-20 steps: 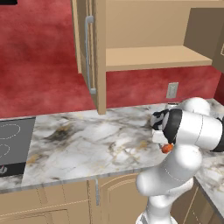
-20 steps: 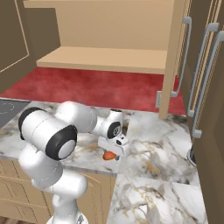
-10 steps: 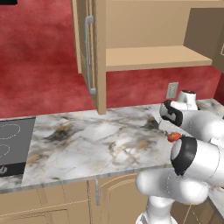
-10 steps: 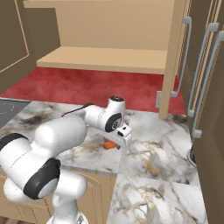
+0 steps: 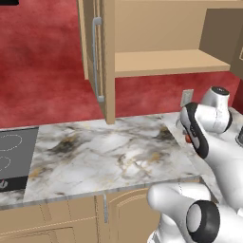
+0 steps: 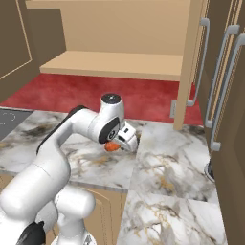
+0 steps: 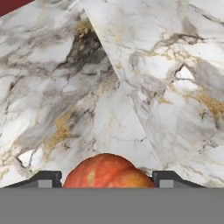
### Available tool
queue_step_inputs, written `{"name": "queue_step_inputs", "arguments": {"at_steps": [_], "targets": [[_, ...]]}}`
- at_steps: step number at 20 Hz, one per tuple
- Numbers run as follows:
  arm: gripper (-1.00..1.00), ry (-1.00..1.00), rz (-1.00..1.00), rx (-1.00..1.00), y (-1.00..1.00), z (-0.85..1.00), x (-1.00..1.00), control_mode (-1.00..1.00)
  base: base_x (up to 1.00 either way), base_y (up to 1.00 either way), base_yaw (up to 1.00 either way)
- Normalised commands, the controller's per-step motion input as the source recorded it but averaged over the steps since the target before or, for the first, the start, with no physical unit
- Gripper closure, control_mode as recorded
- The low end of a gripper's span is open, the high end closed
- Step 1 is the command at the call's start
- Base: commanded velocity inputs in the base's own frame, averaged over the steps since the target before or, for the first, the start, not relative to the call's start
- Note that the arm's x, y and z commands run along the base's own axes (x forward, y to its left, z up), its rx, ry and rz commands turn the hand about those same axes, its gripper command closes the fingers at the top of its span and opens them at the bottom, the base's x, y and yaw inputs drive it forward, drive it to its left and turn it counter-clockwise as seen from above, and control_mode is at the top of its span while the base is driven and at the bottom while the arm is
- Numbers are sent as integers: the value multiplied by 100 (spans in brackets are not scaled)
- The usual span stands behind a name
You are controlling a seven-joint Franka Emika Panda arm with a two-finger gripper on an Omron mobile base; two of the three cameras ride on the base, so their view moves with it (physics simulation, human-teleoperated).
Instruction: Pick the squash from the counter and place it in the cabinet. Then close the cabinet.
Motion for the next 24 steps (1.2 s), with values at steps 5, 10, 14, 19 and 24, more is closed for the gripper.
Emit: {"name": "queue_step_inputs", "arguments": {"at_steps": [5, 10, 14, 19, 24], "targets": [[100, -24, 0, -1, 4, 100, 0, -100, 0, 0, 0], [100, -39, 0, -2, 17, 100, 0, -100, 0, 0, 0], [100, -39, 0, 0, 3, 100, 0, -100, 0, 0, 0], [100, -23, 0, 0, 12, 100, 26, -100, 0, 0, 0], [100, -13, 0, 0, 2, 100, 48, -100, 0, 0, 0]]}}
